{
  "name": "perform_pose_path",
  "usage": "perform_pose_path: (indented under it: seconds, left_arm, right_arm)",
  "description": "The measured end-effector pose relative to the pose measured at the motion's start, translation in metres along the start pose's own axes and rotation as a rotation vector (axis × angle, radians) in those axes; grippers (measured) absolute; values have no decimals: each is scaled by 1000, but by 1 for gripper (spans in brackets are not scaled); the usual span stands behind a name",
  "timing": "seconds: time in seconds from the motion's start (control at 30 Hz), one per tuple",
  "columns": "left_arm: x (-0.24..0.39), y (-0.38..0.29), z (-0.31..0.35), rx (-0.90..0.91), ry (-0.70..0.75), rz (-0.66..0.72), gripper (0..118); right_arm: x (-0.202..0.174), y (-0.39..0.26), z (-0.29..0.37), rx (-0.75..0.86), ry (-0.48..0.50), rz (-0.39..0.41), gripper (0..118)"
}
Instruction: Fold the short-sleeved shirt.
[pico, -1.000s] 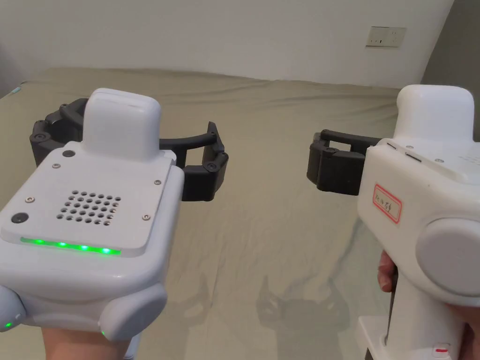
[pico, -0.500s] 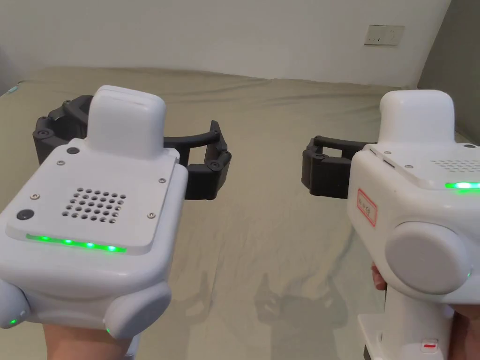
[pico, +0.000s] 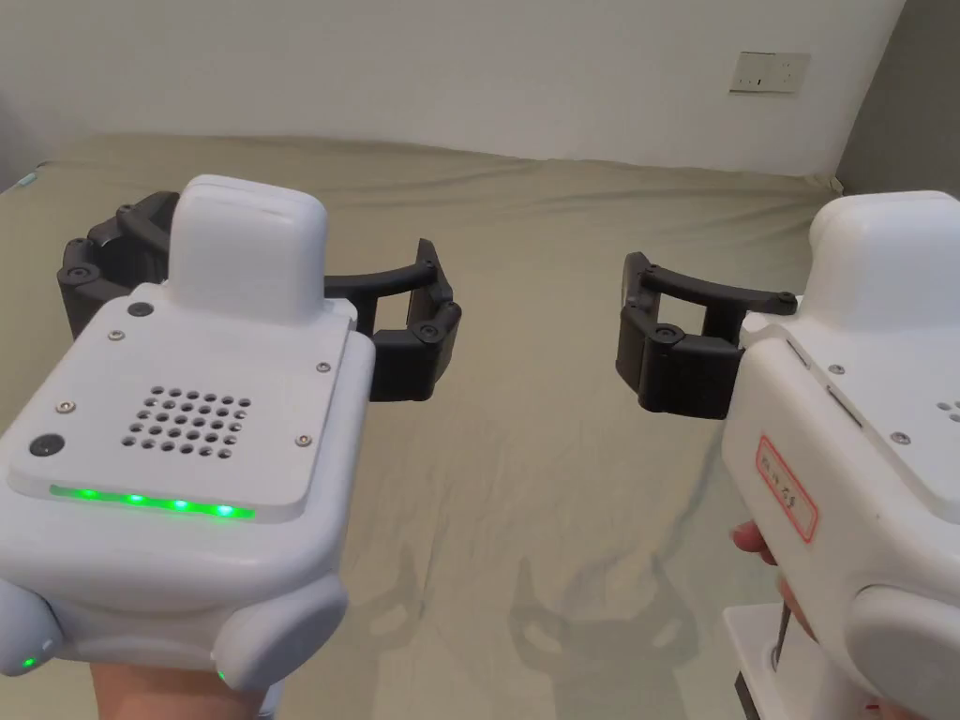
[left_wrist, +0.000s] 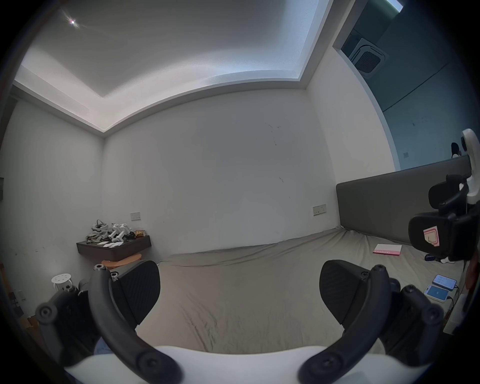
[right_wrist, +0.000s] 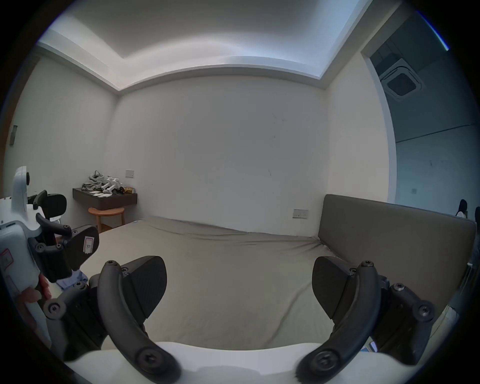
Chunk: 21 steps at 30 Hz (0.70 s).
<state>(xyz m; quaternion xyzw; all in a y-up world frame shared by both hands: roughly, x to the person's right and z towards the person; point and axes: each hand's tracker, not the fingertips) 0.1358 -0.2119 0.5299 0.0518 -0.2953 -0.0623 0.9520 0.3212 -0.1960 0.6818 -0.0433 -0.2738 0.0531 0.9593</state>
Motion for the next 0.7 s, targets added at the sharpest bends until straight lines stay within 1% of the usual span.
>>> perform_pose_path:
  seconds: [0.07, 0.1, 0.13, 0.27, 0.33, 0.47, 0.6, 0.7]
  left_arm:
    - [0, 0, 1, 5, 3, -3, 118]
    - [0, 0, 1, 7, 6, -5, 118]
    - [1, 0, 2, 8, 8, -5, 118]
    - [0, 1, 6, 8, -4, 12, 118]
    - [0, 1, 7, 16, -2, 10, 118]
    - [1, 1, 7, 24, 5, -11, 118]
    - [3, 1, 8, 37, -9, 8, 118]
    - [4, 1, 9, 47, -6, 7, 118]
  right_arm:
    - [-10, -3, -3, 0, -114, 74, 115]
    - [-12, -6, -4, -7, -137, 102, 115]
    - [-13, -7, -7, -10, -121, 101, 114]
    - [-9, -9, -9, -35, -76, 40, 115]
    - [-10, -11, -9, -30, -76, 46, 114]
    - [-15, -10, -7, -14, -79, 82, 115]
    - [-19, -10, -5, 12, -67, 97, 115]
    - [-23, -9, -5, 24, -77, 117, 115]
